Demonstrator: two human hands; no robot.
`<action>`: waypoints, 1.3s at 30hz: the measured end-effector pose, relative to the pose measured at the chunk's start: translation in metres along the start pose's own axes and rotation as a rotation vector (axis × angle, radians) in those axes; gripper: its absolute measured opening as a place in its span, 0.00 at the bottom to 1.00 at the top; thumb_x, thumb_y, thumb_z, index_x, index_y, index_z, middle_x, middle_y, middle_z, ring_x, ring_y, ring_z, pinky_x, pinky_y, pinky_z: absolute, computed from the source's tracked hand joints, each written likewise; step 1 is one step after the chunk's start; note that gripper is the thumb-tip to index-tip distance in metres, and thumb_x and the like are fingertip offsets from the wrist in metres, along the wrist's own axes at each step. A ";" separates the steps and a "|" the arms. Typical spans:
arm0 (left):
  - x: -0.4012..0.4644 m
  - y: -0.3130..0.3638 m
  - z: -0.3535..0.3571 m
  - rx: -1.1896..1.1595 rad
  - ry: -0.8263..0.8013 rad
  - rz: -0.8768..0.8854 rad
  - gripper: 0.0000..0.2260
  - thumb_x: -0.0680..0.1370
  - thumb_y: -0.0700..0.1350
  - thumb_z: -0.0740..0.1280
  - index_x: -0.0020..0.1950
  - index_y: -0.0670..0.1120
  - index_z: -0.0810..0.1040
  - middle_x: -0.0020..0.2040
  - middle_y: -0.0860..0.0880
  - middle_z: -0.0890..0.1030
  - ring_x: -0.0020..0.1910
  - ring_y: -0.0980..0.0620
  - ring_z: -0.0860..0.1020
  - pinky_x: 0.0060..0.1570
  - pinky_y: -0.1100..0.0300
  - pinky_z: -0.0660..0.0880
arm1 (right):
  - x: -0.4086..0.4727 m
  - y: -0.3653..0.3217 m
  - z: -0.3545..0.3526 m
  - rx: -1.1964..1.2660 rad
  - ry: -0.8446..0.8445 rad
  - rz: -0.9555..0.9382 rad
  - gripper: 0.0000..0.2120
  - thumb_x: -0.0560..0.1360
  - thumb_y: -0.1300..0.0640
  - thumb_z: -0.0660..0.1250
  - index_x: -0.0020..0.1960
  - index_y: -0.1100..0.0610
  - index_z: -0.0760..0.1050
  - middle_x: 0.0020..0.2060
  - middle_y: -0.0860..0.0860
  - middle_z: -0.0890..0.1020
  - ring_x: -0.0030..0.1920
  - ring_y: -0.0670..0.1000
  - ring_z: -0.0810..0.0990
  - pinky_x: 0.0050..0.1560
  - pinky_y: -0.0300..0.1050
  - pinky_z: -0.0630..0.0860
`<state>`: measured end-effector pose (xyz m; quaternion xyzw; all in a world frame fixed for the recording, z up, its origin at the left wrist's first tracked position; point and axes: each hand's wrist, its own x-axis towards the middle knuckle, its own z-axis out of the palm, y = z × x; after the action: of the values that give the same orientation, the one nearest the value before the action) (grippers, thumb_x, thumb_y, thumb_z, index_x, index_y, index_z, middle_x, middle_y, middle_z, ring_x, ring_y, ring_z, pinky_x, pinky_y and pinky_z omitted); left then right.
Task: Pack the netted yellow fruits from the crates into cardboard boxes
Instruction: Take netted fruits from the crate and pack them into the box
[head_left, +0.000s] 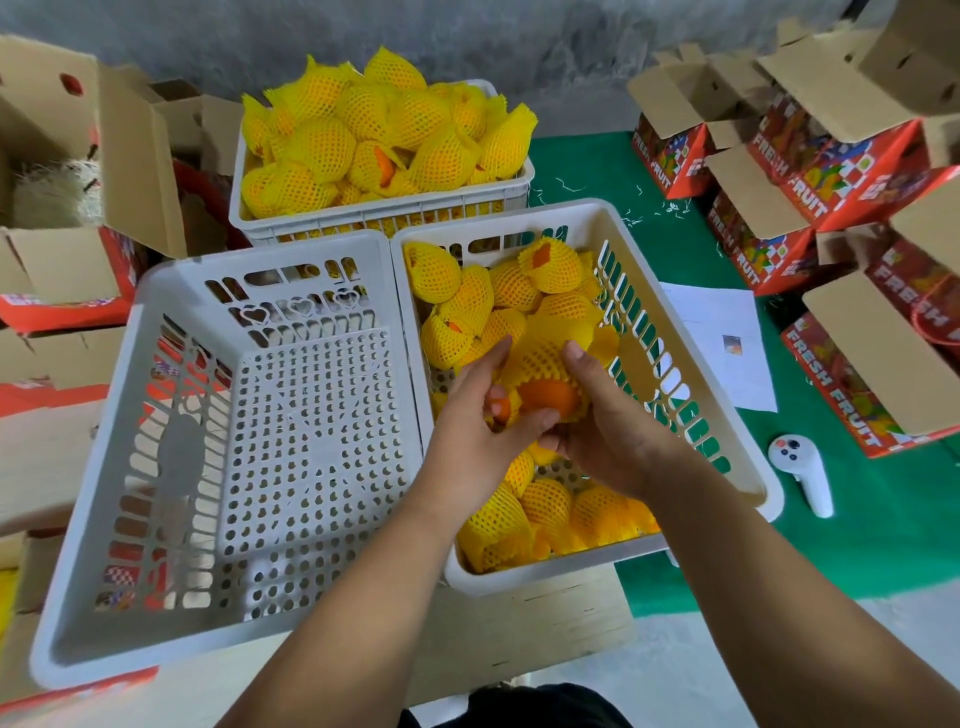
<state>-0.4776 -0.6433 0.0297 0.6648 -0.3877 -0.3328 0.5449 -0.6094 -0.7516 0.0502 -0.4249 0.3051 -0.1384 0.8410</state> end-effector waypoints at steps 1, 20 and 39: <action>0.002 0.000 -0.001 -0.069 -0.006 0.003 0.32 0.69 0.62 0.78 0.71 0.71 0.71 0.63 0.52 0.77 0.62 0.50 0.79 0.62 0.54 0.79 | -0.001 0.001 0.001 -0.016 0.003 0.038 0.28 0.74 0.29 0.65 0.62 0.48 0.82 0.54 0.53 0.86 0.48 0.49 0.83 0.48 0.45 0.78; -0.011 0.018 -0.007 -0.119 0.090 0.121 0.12 0.79 0.54 0.70 0.50 0.45 0.81 0.46 0.43 0.78 0.48 0.48 0.79 0.52 0.57 0.76 | 0.010 0.011 0.015 -0.286 0.308 -0.515 0.22 0.72 0.44 0.72 0.64 0.47 0.75 0.53 0.54 0.84 0.53 0.57 0.84 0.51 0.59 0.84; -0.002 0.009 -0.012 -0.770 0.005 -0.524 0.33 0.70 0.51 0.78 0.73 0.49 0.73 0.66 0.46 0.82 0.65 0.46 0.81 0.60 0.52 0.81 | 0.081 0.067 -0.056 -2.076 0.135 0.187 0.49 0.70 0.41 0.77 0.80 0.54 0.54 0.77 0.58 0.63 0.77 0.62 0.62 0.78 0.61 0.56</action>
<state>-0.4696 -0.6372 0.0411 0.4903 -0.0535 -0.5775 0.6505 -0.5839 -0.7866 -0.0610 -0.9047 0.3522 0.2341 0.0510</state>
